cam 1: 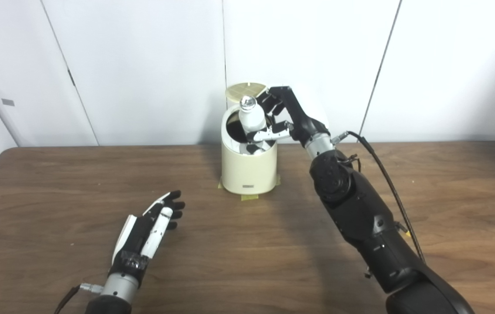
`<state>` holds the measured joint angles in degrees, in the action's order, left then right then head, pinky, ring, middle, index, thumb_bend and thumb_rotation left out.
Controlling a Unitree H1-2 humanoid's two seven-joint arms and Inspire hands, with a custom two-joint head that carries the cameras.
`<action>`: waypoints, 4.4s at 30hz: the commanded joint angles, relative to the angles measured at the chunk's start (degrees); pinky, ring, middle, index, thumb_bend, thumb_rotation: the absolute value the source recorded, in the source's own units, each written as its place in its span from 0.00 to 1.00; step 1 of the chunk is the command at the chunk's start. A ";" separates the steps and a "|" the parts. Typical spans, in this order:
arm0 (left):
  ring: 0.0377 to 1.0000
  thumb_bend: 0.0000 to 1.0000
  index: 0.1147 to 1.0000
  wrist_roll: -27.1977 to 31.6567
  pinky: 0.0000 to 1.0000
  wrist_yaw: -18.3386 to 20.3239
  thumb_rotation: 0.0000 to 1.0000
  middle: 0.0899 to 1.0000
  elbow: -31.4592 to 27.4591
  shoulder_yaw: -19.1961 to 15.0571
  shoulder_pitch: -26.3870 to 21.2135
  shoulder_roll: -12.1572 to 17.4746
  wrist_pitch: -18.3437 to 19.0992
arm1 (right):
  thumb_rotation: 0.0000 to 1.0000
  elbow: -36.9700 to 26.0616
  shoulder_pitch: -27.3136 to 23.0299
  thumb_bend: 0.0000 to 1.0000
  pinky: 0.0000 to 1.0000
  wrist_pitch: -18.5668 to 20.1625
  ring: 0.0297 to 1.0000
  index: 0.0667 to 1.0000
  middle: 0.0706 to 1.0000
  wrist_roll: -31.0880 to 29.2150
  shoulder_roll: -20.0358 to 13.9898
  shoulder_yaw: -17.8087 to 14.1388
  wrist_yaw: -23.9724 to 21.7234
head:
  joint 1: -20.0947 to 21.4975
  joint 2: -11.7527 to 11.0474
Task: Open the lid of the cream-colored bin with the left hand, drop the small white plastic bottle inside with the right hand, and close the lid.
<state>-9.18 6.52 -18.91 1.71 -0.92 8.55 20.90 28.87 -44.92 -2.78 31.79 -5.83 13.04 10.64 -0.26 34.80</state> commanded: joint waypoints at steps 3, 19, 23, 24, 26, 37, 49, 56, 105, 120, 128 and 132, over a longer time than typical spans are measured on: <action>0.82 0.43 0.90 0.01 0.81 -0.56 0.96 0.82 -1.95 -0.22 -1.27 0.24 -1.79 | 0.00 -2.15 -2.64 0.53 0.51 -0.03 0.57 0.45 0.46 0.33 -0.58 0.04 0.07 | -0.03 0.16; 0.82 0.44 0.90 -0.44 0.81 -0.64 0.97 0.82 -1.58 -0.01 -1.48 0.29 -2.05 | 0.11 -2.06 -2.40 0.90 0.55 0.51 0.64 0.67 0.67 1.24 -1.05 0.56 0.46 | 0.07 0.21; 0.82 0.43 0.90 -0.44 0.81 -0.73 0.97 0.81 -1.93 -0.10 -1.43 0.17 -1.70 | 0.10 -2.10 -2.25 0.90 0.54 -0.15 0.62 0.65 0.66 0.94 -1.07 0.42 0.87 | 0.08 0.29; 0.81 0.43 0.90 -0.43 0.81 -0.75 0.97 0.81 -1.91 -0.12 -1.41 0.17 -1.75 | 0.09 -2.12 -2.22 0.90 0.53 -0.30 0.62 0.64 0.65 0.93 -1.05 0.40 1.03 | 0.08 0.29; 0.81 0.43 0.90 -0.41 0.80 -0.76 0.97 0.81 -1.95 -0.17 -1.34 0.17 -1.70 | 0.09 -2.04 -2.15 0.89 0.52 -1.11 0.61 0.63 0.64 0.80 -1.02 0.29 1.63 | 0.07 0.37; 0.82 0.43 0.90 -0.52 0.83 -0.72 0.96 0.82 -2.22 -0.18 -1.01 0.23 -1.48 | 0.00 -2.37 -0.92 0.52 0.38 -4.93 0.41 0.47 0.45 -0.90 0.09 -1.38 6.08 | 0.17 0.62; 0.81 0.42 0.89 -0.58 0.80 -0.99 0.95 0.81 -2.28 -0.28 -0.86 -0.10 -1.36 | 0.00 -4.85 0.52 0.52 0.39 -5.16 0.42 0.46 0.45 -0.96 -0.28 -1.78 6.31 | 0.30 0.48; 0.81 0.42 0.89 -0.05 0.81 -1.04 0.94 0.82 -1.91 -0.59 -0.98 -0.22 -1.89 | 0.00 -11.56 5.10 0.52 0.38 -2.57 0.42 0.45 0.45 -2.22 -0.98 -3.90 4.67 | 0.44 -0.02; 0.82 0.46 0.87 0.28 0.80 -2.45 0.91 0.85 18.90 0.17 -30.93 -0.38 -5.90 | 1.00 -42.29 42.39 0.50 0.88 12.19 0.92 0.91 0.90 -40.44 6.78 -20.01 -11.24 | -1.56 -6.72; 0.85 0.49 0.87 -0.23 0.83 -2.80 0.88 0.85 27.19 0.88 -40.86 -0.31 -5.89 | 0.97 -40.32 43.83 0.45 0.85 8.24 0.91 0.90 0.91 -33.47 7.30 -15.88 -8.99 | -0.75 -8.25; 0.84 0.51 0.83 -1.85 0.83 -3.53 0.91 0.84 31.11 1.80 -43.92 0.17 -7.57 | 0.98 -39.48 44.11 0.44 0.81 6.88 0.89 0.90 0.90 -32.14 7.65 -14.78 -8.26 | -0.39 -8.74; 0.86 0.51 0.83 -2.47 0.85 -3.44 0.93 0.85 32.11 2.32 -44.77 0.34 -8.07 | 0.99 -39.06 43.93 0.45 0.79 6.48 0.87 0.89 0.88 -31.59 7.70 -14.43 -8.01 | -0.26 -8.95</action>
<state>-10.77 4.15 13.36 3.90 -41.55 8.19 14.76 -9.18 0.59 6.22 -0.34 1.61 -1.65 2.57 -0.44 25.84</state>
